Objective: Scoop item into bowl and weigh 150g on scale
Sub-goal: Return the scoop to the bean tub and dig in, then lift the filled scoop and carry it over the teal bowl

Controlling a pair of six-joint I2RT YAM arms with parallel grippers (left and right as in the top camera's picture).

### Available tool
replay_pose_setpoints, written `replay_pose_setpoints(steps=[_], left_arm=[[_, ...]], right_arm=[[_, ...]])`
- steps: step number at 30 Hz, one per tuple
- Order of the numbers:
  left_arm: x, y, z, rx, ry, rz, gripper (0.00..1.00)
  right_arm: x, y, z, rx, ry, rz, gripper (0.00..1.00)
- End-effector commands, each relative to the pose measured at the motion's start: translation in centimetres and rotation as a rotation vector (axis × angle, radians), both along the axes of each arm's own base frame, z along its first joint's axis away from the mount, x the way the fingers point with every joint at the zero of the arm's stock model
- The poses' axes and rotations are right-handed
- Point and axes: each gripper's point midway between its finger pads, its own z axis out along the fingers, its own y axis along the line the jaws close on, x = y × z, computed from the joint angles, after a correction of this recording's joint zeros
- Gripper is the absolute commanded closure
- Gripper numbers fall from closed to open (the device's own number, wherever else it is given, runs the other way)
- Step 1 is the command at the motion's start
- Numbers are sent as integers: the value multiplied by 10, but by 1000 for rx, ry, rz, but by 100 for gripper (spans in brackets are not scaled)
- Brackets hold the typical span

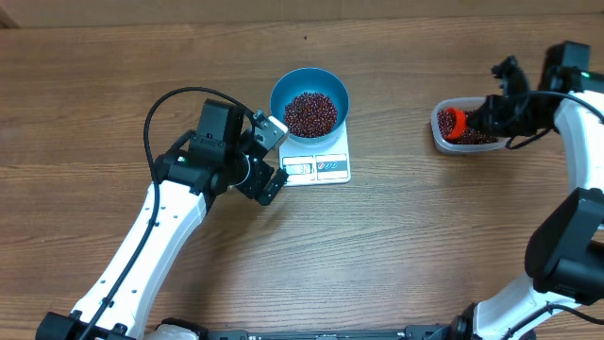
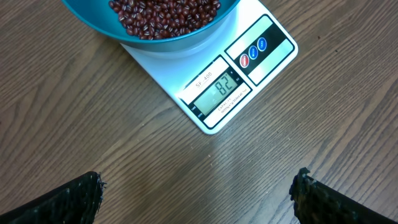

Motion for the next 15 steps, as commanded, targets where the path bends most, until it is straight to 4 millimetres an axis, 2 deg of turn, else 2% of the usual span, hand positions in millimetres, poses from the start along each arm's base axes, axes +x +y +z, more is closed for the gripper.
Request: replay_pose_setpoints(steps=[1, 5, 8, 15], left_arm=[[-1, 1, 6, -13, -15, 11, 0], [-1, 1, 6, -13, -15, 11, 0], [-1, 1, 6, -13, -15, 12, 1], [-1, 1, 6, -13, -15, 11, 0]], right_arm=[[-2, -10, 8, 121, -24, -59, 96], [-8, -39, 9, 148, -19, -156, 96], [-12, -52, 14, 194, -34, -197, 96], [-17, -60, 30, 313, -110, -193, 96]])
